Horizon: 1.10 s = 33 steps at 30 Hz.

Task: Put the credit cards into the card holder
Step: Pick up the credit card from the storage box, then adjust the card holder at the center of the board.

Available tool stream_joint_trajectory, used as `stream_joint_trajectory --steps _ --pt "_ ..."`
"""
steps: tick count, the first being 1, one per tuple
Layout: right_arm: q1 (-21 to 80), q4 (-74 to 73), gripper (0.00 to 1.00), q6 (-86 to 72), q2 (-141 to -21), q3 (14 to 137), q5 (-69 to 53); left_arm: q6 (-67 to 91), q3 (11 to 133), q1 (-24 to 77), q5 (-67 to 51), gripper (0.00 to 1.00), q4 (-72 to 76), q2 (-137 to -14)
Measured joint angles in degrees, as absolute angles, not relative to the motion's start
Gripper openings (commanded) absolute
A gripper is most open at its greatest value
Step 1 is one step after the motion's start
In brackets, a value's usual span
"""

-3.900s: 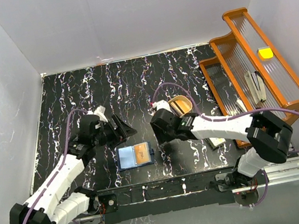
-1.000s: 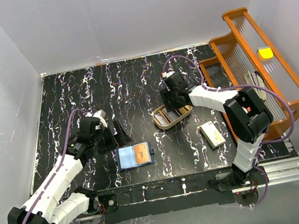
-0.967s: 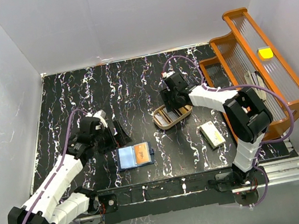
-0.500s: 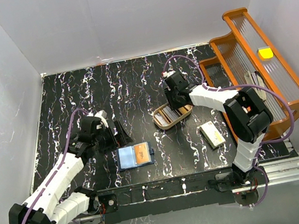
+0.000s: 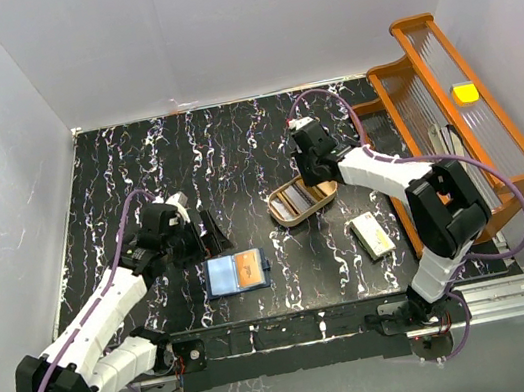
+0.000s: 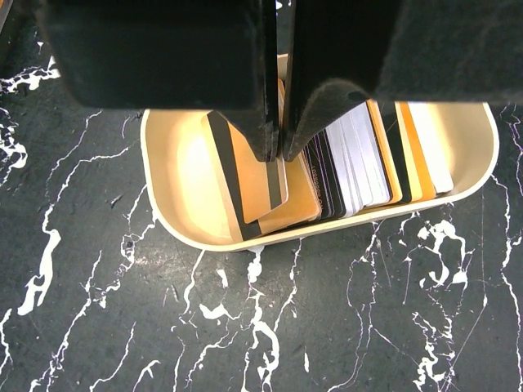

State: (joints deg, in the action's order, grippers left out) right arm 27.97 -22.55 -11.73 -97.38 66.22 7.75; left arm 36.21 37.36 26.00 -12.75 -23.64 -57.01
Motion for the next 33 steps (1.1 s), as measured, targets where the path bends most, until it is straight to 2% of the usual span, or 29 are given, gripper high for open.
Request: stream_joint_trajectory --steps 4,17,29,33 --pt "28.0 -23.5 0.00 -12.1 -96.8 66.5 8.4 36.9 37.3 26.0 -12.7 0.95 -23.3 -58.0" --pt "28.0 -31.4 0.00 -14.1 -92.1 68.2 15.0 41.6 34.3 26.0 -10.0 0.59 -22.9 -65.6" --pt "28.0 -35.1 0.00 -15.4 -86.4 68.2 15.0 43.6 31.9 26.0 -8.7 0.52 -22.2 -67.5" --pt "28.0 -35.6 0.00 -16.1 -82.8 68.2 12.9 44.1 31.7 26.0 -9.7 0.58 -22.2 -67.5"
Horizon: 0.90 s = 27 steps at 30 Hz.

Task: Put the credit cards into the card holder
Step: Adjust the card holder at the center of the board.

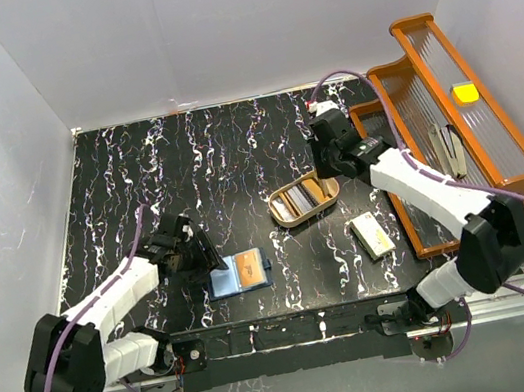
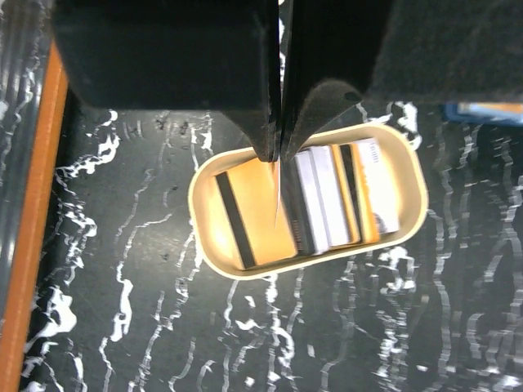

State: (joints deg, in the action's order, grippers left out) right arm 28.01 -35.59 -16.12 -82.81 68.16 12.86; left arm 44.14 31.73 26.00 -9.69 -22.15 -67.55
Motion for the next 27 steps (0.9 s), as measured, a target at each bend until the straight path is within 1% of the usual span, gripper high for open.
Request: stream_joint_trajectory --steps 4,7,9,17,19,23,27 --pt "28.0 -34.5 0.00 -17.9 -78.2 67.4 6.6 45.4 31.9 26.0 -12.8 0.63 -21.2 -64.6" --pt "28.0 -32.3 0.00 -20.4 -74.2 65.3 0.6 47.3 32.2 26.0 -16.6 0.71 -18.1 -60.5" --pt "28.0 -29.7 0.00 -23.1 -71.2 62.7 -4.5 49.2 32.3 26.0 -19.8 0.72 -14.7 -57.6" --pt "28.3 -16.2 0.00 -38.6 -60.8 50.3 -21.5 58.3 32.2 26.0 -29.8 0.68 -0.4 -53.2" --pt "28.3 -11.5 0.00 -43.7 -59.4 47.6 -24.7 61.0 31.6 26.0 -31.5 0.65 3.9 -52.2" --pt "28.5 -1.9 0.00 -53.1 -57.7 42.2 -28.9 67.9 29.0 26.0 -35.2 0.54 15.2 -51.3" --pt "28.5 2.9 0.00 -59.5 -57.3 40.4 -30.8 75.9 25.2 26.0 -38.1 0.48 27.6 -52.2"
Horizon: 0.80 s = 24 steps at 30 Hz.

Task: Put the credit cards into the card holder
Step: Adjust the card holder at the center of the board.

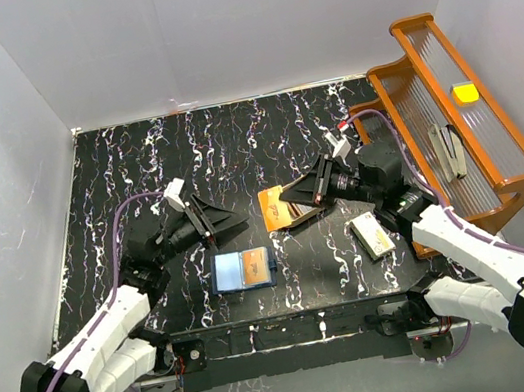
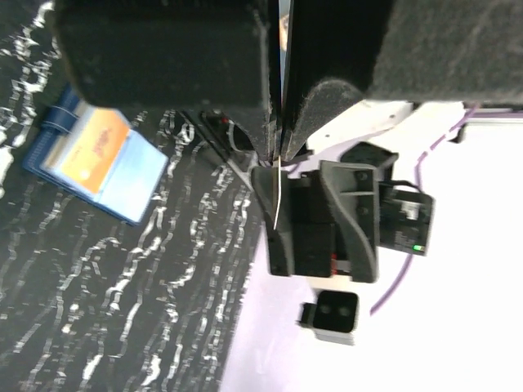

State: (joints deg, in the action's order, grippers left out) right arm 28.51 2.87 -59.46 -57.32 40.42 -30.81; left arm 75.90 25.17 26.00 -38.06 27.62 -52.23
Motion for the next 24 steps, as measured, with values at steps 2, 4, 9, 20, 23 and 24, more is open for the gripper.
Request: stream_joint_trajectory --steps 2,4,9,20,23,24 --pt "28.8 5.4 0.00 -62.3 -57.3 40.4 -31.3 79.7 23.7 26.0 -39.1 0.47 33.3 -53.3" --pt "29.2 7.6 0.00 -64.4 -57.3 40.3 -31.3 82.5 22.9 26.0 -39.9 0.46 37.7 -54.1" --pt "30.7 10.6 0.00 -67.9 -57.5 40.1 -31.4 87.5 22.4 26.0 -40.7 0.46 44.8 -55.3" --pt "35.3 12.8 0.00 -70.7 -60.8 39.5 -29.4 91.0 21.3 26.0 -41.4 0.13 50.6 -56.2" --pt "36.3 13.9 0.00 -71.0 -61.8 39.5 -29.0 91.1 21.1 26.0 -41.5 0.00 50.6 -56.4" --pt "36.4 14.2 0.04 -71.0 -62.0 39.5 -28.9 91.0 20.8 26.0 -41.5 0.00 50.5 -56.4"
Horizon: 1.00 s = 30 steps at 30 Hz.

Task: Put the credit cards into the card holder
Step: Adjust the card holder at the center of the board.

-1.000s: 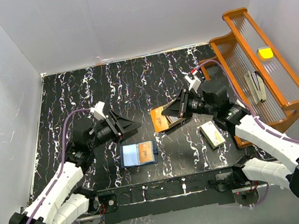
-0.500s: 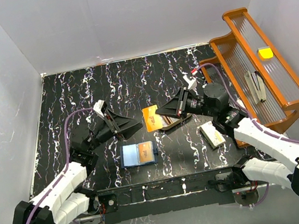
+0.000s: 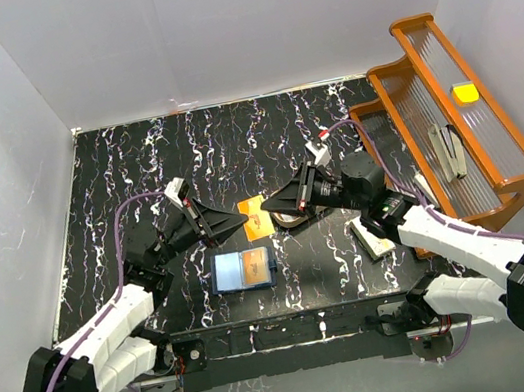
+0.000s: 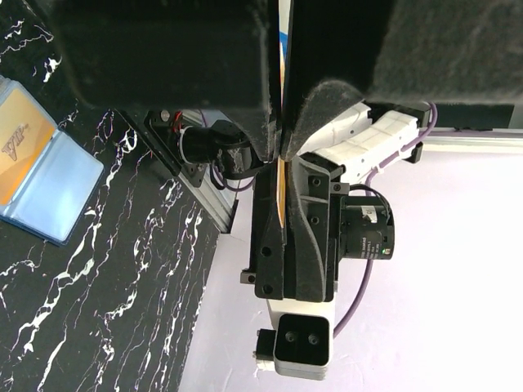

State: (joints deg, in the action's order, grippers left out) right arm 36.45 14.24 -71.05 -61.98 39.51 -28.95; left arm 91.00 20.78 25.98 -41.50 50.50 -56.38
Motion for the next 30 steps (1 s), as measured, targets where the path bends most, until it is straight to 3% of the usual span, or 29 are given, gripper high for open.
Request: stream_joint_trajectory --steps 3,6,13,16,17,18,23,26,30 --pt "36.6 14.4 0.23 -70.7 -62.4 39.5 -29.0 91.1 20.0 26.0 -41.4 0.00 50.3 -56.2" --pt "36.7 13.7 0.29 -68.9 -63.5 39.8 -29.6 91.1 19.6 26.0 -41.6 0.00 50.0 -55.6" --pt "36.7 7.4 0.14 -61.3 -66.2 45.0 -32.4 90.8 19.2 26.0 -43.9 0.00 50.1 -55.1" --pt "36.7 6.9 0.00 -60.0 -66.0 45.1 -33.1 90.2 19.0 26.0 -44.8 0.00 49.5 -54.8" --pt "36.7 6.9 0.00 -59.9 -66.0 45.1 -33.3 89.8 19.0 26.0 -45.1 0.00 49.0 -54.8" --pt "36.7 7.0 0.00 -59.8 -66.0 45.1 -33.5 89.4 19.0 26.0 -45.5 0.04 48.3 -54.8" --pt "36.8 6.5 0.00 -58.9 -65.9 45.1 -34.0 82.9 20.2 26.0 -44.9 0.49 36.7 -52.4" --pt "36.8 6.2 0.00 -58.5 -66.0 45.1 -33.9 75.3 24.9 26.0 -41.9 0.56 22.0 -50.1" --pt "36.8 6.2 0.00 -58.2 -66.0 43.9 -32.7 64.8 32.5 26.0 -35.8 0.57 5.4 -48.7"
